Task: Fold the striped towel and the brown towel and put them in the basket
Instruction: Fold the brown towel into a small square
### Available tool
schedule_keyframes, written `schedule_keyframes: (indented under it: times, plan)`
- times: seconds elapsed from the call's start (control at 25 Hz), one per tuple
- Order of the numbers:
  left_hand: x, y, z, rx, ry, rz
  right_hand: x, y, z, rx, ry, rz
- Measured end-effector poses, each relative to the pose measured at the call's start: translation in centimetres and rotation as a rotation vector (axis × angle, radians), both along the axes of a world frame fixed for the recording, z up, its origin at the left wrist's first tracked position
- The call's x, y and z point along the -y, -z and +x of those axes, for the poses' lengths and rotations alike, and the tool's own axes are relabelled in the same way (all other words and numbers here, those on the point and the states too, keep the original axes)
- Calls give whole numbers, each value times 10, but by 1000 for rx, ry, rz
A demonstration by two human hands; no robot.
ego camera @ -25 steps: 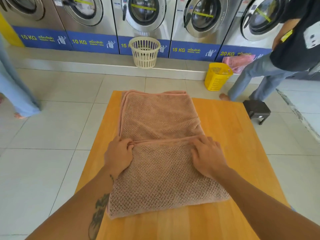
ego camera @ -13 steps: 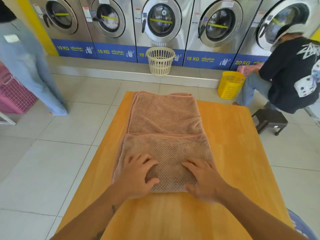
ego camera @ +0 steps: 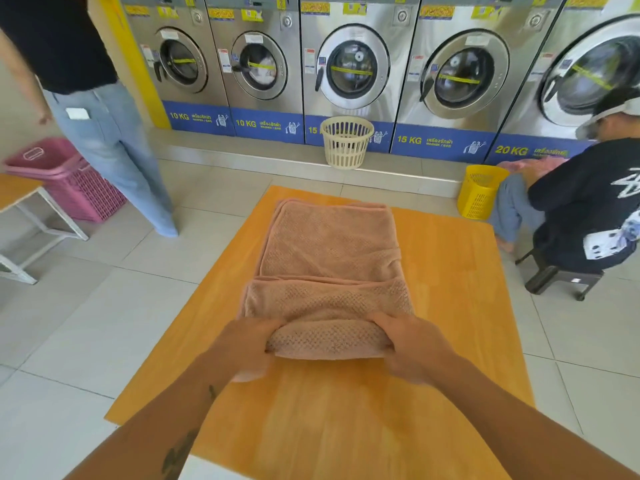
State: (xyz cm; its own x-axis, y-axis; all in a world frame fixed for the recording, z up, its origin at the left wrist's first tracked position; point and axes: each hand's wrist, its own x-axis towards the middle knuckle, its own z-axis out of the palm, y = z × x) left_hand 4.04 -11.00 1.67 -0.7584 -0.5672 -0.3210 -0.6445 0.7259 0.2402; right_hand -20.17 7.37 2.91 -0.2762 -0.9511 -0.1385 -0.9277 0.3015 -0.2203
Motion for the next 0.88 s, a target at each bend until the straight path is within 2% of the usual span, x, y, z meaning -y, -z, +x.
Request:
schedule_keyframes:
  times: [0.08,0.24,0.32,0.4,0.56,0.64,0.88]
  plan:
    - [-6,-11,13,-192,-106,73,-16,-16,-12,153,69,-162]
    - [-11,-11,20,-725,-482,69,-25,-35,-23,414,236,-506]
    - [-11,-15,12,-886,-639,66,-20,-34,-20,423,261,-589]
    - [-5,-25,0,-1001,-754,57,-10,-31,-18,351,276,-667]
    - [21,-39,-29,-1146,-740,-10,22,-32,-26,202,320,-813]
    - [40,-44,-43,-1178,-698,-19,42,-33,-39,193,371,-841]
    - [129,-42,-94,-1117,-559,7,119,-38,-98,251,504,-736]
